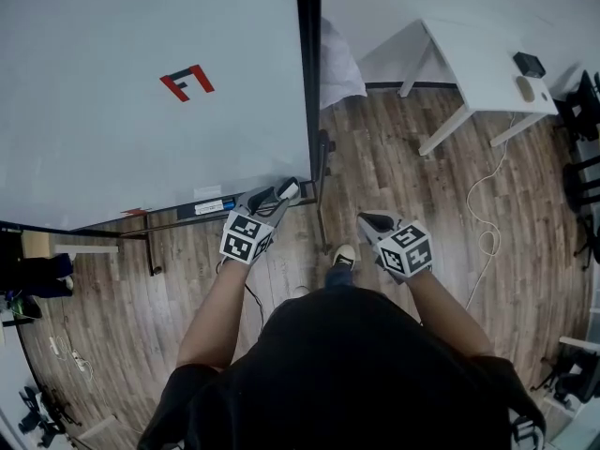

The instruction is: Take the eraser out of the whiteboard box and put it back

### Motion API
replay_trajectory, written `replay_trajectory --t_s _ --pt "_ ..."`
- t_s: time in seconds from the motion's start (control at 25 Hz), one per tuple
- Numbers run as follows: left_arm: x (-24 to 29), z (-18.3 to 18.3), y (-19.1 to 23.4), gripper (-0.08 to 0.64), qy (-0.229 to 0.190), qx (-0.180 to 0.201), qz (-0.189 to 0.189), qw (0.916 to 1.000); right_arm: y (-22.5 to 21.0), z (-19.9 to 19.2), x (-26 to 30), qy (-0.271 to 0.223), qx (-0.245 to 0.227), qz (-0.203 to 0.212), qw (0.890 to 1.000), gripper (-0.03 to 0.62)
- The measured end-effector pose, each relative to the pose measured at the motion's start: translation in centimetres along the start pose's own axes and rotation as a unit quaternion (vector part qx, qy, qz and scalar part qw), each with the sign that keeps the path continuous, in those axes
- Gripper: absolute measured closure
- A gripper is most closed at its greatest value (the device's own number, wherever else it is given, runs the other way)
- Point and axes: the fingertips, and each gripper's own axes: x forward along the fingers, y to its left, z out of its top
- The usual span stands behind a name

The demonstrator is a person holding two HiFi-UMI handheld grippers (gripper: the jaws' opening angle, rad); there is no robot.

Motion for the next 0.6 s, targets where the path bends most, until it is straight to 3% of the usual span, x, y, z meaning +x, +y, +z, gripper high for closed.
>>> replay_trajectory --t_s 0.6 --pt "-6.9 1.3 -2.1 0.387 -0.032 -0.003 -0.002 0.9995 3.0 1.4 -0.8 -0.013 -0.022 0.001 1.000 0.598"
